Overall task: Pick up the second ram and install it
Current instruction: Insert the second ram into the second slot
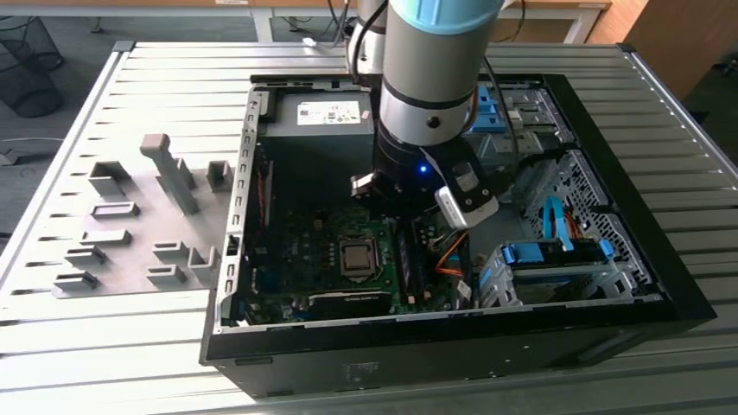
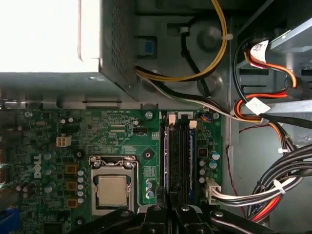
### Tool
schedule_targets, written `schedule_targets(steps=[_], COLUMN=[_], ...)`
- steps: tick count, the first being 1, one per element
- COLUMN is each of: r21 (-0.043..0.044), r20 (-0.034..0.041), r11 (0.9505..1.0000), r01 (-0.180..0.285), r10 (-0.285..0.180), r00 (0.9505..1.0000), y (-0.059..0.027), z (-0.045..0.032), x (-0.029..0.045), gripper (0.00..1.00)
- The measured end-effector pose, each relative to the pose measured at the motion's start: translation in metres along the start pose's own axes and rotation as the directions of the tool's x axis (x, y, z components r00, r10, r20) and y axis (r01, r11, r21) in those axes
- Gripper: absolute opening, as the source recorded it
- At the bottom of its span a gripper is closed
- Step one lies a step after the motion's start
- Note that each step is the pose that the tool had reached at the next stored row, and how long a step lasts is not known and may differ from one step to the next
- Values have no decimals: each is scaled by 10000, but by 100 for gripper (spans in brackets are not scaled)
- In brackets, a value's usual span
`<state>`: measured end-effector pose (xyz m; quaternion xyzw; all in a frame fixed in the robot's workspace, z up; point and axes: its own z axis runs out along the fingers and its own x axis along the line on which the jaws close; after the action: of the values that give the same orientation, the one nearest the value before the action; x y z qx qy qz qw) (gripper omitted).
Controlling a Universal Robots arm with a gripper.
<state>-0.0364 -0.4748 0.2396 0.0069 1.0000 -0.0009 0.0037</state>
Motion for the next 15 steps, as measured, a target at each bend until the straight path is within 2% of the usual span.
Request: schedule_targets(steps=[4, 10, 15], r21=[-24, -24, -65], r20=[-1, -1, -2], r11=[10000, 10000, 10000], r01=[-4, -4, -5], r10=[4, 4, 5], r00=[10000, 10000, 10000], y=[0, 0, -2], z=[41, 44, 72], x=[-6, -7, -23], gripper=[14, 14, 14])
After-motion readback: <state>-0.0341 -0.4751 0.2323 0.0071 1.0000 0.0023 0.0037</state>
